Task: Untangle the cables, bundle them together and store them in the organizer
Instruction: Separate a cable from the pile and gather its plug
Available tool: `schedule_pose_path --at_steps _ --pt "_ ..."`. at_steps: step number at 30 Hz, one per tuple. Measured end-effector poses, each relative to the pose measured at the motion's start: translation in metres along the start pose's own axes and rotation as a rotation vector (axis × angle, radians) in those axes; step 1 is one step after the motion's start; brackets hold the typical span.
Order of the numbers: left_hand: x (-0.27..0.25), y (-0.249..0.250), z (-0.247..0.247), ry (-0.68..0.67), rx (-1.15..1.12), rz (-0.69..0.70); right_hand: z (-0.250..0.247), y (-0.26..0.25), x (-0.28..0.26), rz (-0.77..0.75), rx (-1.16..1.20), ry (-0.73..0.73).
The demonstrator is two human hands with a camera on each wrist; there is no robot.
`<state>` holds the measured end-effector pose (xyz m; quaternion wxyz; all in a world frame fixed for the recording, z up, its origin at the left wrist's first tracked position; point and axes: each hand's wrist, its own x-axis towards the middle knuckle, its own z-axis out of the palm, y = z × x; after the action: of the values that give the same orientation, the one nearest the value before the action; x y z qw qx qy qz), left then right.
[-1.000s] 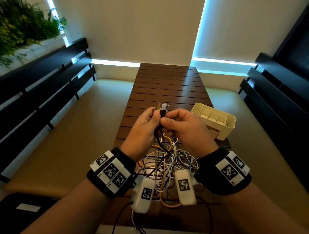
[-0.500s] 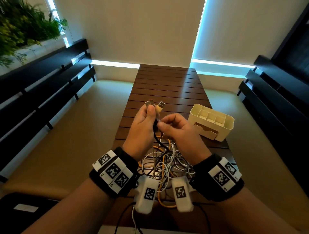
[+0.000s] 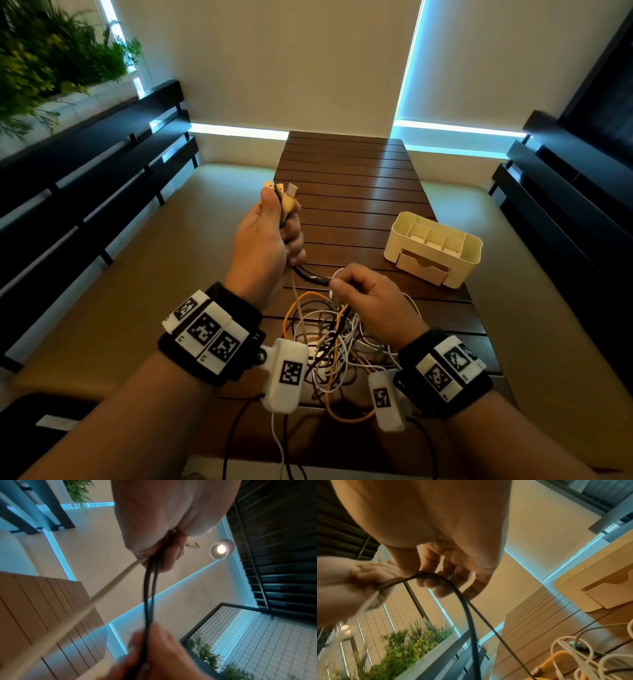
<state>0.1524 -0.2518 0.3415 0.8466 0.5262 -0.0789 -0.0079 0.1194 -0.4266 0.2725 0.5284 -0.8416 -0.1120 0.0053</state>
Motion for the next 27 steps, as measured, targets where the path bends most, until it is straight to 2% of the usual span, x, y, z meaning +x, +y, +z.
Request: schedule_pose_path --at_steps 2,6,11,15,19,22,24,25,27 --pt "0.002 -0.007 -0.004 0.002 0.111 -0.023 -0.006 -0.004 0.002 -0.054 0.021 0.105" --pt "-0.001 -0.014 -0.007 -0.082 0.327 -0.034 -0.014 -0.018 0.007 -0.167 0.009 0.200" --pt "-0.003 -0.014 -0.006 -0.257 0.607 0.076 -0.017 -0.033 0.008 -0.196 0.067 0.197" --pt "-0.004 -0.008 -0.004 -0.389 0.606 0.041 -0.026 -0.040 0.009 -0.199 0.316 0.181" --pt "-0.003 -0.001 -0.003 -0.489 0.780 0.037 -0.027 -0.040 0.009 -0.203 0.307 0.139" --pt "-0.001 0.003 -0.003 -0.485 0.878 -0.019 -0.025 -0.035 0.010 -0.208 0.278 0.155" --pt "-0.002 0.006 -0.002 -0.464 0.946 0.011 -0.024 -0.031 0.010 -0.187 0.262 0.164" --pt "-0.001 0.008 -0.001 -0.430 0.943 0.033 -0.023 -0.027 0.011 -0.169 0.247 0.166" --pt "0.001 0.014 -0.003 -0.319 0.783 0.038 -0.020 -0.015 0.010 -0.130 0.202 0.153"
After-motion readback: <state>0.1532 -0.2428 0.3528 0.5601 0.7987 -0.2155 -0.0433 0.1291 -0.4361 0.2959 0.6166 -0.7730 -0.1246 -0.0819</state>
